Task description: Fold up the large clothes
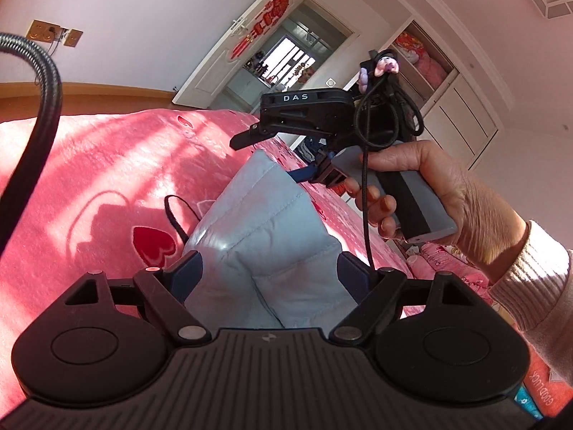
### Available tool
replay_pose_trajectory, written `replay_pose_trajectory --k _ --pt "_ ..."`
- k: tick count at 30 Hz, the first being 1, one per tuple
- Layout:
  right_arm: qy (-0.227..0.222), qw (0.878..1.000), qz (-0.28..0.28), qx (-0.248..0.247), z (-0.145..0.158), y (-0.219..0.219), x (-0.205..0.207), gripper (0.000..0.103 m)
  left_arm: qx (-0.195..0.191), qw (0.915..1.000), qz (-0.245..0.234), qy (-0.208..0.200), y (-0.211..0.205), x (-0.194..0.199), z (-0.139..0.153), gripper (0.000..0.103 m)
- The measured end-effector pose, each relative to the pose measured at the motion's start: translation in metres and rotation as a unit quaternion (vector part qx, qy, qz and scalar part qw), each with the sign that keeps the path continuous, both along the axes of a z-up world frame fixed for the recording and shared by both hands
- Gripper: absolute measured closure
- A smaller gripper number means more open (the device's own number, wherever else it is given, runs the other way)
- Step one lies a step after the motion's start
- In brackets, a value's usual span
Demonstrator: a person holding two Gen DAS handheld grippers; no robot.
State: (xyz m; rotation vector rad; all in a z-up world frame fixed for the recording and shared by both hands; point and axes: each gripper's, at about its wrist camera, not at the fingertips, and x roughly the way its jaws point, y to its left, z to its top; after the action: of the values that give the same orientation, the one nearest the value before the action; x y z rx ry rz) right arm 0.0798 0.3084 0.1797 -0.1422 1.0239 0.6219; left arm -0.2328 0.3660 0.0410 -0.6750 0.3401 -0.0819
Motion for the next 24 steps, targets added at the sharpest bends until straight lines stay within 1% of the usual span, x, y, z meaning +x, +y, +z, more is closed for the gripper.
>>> replay_pose_trajectory --k 2,3,4,5,6,7,9,10,11,12,14,16,17,19,20,21,22,23,24 --pt "0.019 1.000 -0.008 0.004 -0.014 -0.003 0.004 0.023 0.000 1.0000 -0.007 0.002 -0.006 0.002 0.002 0.002" --pt "0.022 1.000 -0.007 0.013 -0.017 -0.003 0.005 0.033 0.004 0.9999 -0.011 0.004 -0.010 0.004 0.003 0.002" --pt "0.027 0.999 -0.004 0.028 -0.019 -0.003 0.006 0.047 0.007 0.9998 -0.015 0.006 -0.014 0.006 0.004 0.002" --pt "0.037 0.998 -0.001 0.050 -0.022 -0.002 0.007 0.055 0.011 0.9997 -0.022 0.010 -0.010 0.004 0.003 0.002" --pt "0.040 0.998 0.000 0.057 -0.023 0.000 0.006 0.067 0.015 0.9995 -0.026 0.013 -0.012 0.004 0.005 0.002" --pt "0.035 0.998 0.004 0.057 -0.023 0.006 0.006 0.072 0.018 0.9992 -0.032 0.015 -0.013 0.005 0.005 0.002" --pt "0.010 0.999 0.017 0.044 -0.021 0.016 0.001 0.094 0.027 0.9981 -0.052 0.019 -0.018 0.005 0.005 0.002" --pt "-0.009 0.999 0.028 0.035 -0.017 0.022 -0.005 0.097 0.033 0.9972 -0.064 0.019 -0.021 0.004 0.006 0.002" --pt "-0.026 0.998 0.047 0.038 -0.012 0.027 -0.011 0.097 0.038 0.9963 -0.075 0.018 -0.025 0.005 0.007 0.002" --pt "-0.033 0.997 0.060 0.046 -0.007 0.031 -0.016 0.098 0.045 0.9949 -0.089 0.015 -0.026 0.001 0.008 0.002" --pt "-0.041 0.990 0.103 0.088 0.010 0.037 -0.031 0.098 0.058 0.9921 -0.111 0.009 -0.033 -0.002 0.010 0.002" --pt "-0.048 0.978 0.155 0.133 0.028 0.045 -0.045 0.098 0.062 0.9902 -0.125 0.006 -0.038 -0.003 0.012 0.002" --pt "-0.054 0.974 0.168 0.143 0.034 0.048 -0.051 0.098 0.061 0.9893 -0.133 0.004 -0.042 -0.003 0.013 0.002" --pt "-0.061 0.957 0.218 0.181 0.049 0.055 -0.061 0.098 0.063 0.9887 -0.136 0.004 -0.047 0.000 0.015 0.002" --pt "-0.061 0.953 0.231 0.185 0.053 0.059 -0.062 0.097 0.063 0.9890 -0.134 0.007 -0.049 0.003 0.015 0.001" --pt "-0.070 0.954 0.229 0.180 0.055 0.062 -0.064 0.087 0.062 0.9893 -0.132 0.010 -0.049 0.004 0.014 0.001" --pt "-0.082 0.957 0.221 0.169 0.056 0.065 -0.064 0.070 0.061 0.9897 -0.128 0.016 -0.051 0.005 0.014 0.001" --pt "-0.098 0.960 0.211 0.154 0.056 0.065 -0.064 0.063 0.063 0.9902 -0.123 0.022 -0.051 0.006 0.014 0.001" --pt "-0.110 0.961 0.205 0.150 0.056 0.062 -0.065 0.057 0.067 0.9905 -0.117 0.027 -0.053 0.008 0.014 0.001"
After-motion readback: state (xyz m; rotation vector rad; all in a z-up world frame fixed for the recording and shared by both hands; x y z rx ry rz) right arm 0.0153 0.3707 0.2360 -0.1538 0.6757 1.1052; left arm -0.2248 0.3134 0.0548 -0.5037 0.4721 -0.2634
